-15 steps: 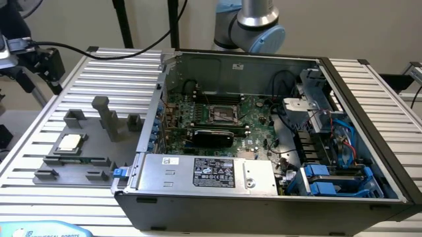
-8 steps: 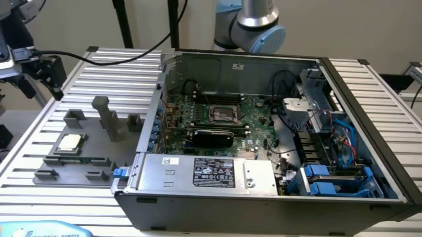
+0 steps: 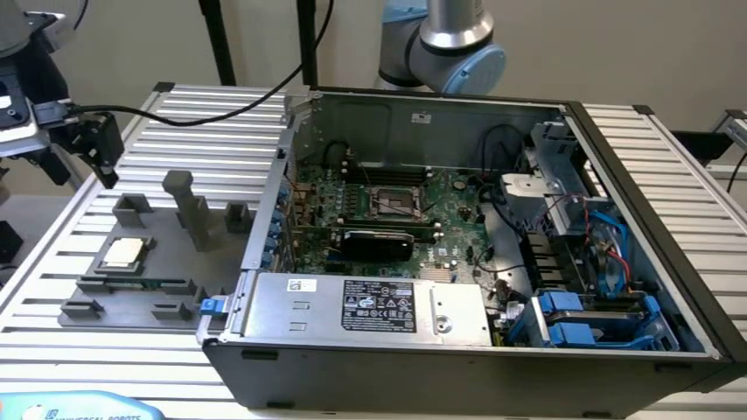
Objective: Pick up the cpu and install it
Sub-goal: 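Pick up the cpu and move it towards the insertion slot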
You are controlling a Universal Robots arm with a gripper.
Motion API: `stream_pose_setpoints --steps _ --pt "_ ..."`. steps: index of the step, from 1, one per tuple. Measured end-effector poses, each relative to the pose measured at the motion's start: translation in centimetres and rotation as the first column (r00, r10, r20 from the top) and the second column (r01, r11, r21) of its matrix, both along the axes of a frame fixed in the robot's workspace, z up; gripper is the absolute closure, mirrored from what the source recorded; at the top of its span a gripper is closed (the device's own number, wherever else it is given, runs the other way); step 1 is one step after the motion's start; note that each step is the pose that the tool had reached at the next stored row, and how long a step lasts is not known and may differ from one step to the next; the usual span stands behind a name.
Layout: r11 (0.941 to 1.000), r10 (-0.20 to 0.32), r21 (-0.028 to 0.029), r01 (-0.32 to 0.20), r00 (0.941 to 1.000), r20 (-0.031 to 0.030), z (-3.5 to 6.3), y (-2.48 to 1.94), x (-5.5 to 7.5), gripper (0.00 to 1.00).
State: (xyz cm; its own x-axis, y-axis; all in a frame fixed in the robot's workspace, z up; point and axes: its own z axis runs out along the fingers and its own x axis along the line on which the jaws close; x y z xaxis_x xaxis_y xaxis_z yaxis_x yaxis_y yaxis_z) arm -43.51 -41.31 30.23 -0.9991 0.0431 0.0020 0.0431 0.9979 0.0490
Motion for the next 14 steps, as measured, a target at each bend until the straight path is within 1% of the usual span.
stream_pose_setpoints --steps 8,14 --pt "0.9994 0.036 0.0 -0.036 0.9994 -0.003 -1.46 -0.32 0.3 0.35" --pt "0.999 0.045 0.0001 -0.045 0.999 -0.0034 -2.54 -0.4 0.4 0.35"
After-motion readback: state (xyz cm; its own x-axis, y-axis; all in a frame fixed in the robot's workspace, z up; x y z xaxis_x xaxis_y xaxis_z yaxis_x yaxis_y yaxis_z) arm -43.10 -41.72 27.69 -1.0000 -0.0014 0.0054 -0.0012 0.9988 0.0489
